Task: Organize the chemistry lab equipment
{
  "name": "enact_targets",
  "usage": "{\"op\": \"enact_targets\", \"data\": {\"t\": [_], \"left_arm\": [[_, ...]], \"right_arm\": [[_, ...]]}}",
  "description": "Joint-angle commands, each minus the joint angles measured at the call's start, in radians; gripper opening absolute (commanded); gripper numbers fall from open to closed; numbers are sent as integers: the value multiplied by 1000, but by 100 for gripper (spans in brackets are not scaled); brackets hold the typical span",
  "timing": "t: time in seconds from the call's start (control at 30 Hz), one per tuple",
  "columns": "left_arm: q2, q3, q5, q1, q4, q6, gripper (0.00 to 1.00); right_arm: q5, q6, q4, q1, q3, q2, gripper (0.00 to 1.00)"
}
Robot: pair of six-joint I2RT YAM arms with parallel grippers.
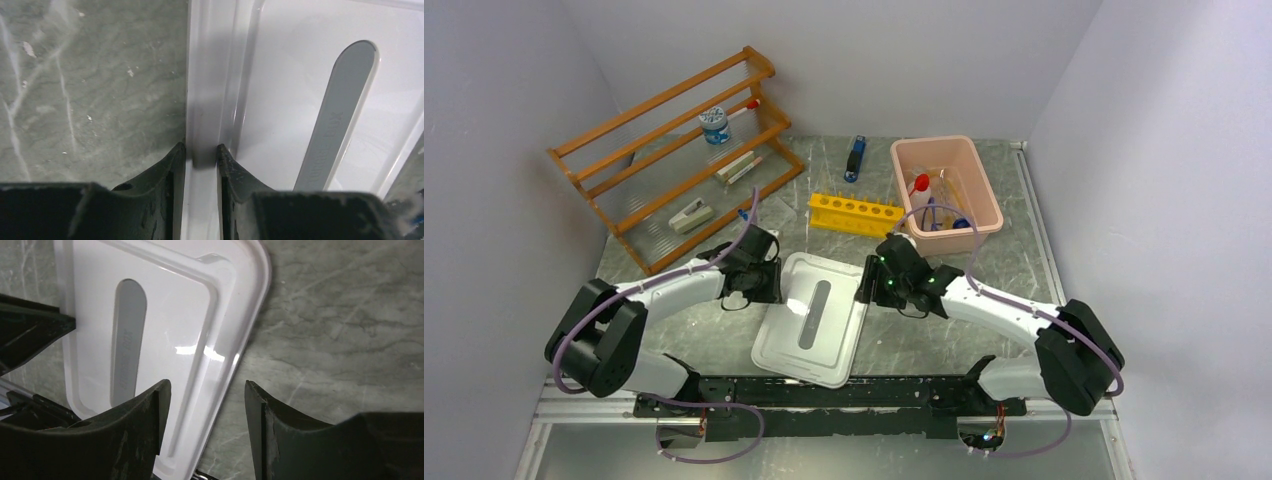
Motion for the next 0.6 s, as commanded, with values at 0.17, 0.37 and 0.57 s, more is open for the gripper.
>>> {"op": "enact_targets", "data": {"t": [0.17, 0.37, 0.57], "left_arm": [[-99, 61, 113, -9, -41, -64, 5], [-133, 76, 124, -9, -50, -75, 5], [-127, 42, 122, -8, -14, -78, 5]], "right_arm": [[4, 75, -7, -41, -77, -59, 59], [-94, 41, 104, -48, -127, -70, 59], [-252, -87, 348, -59, -218, -136, 62]]}}
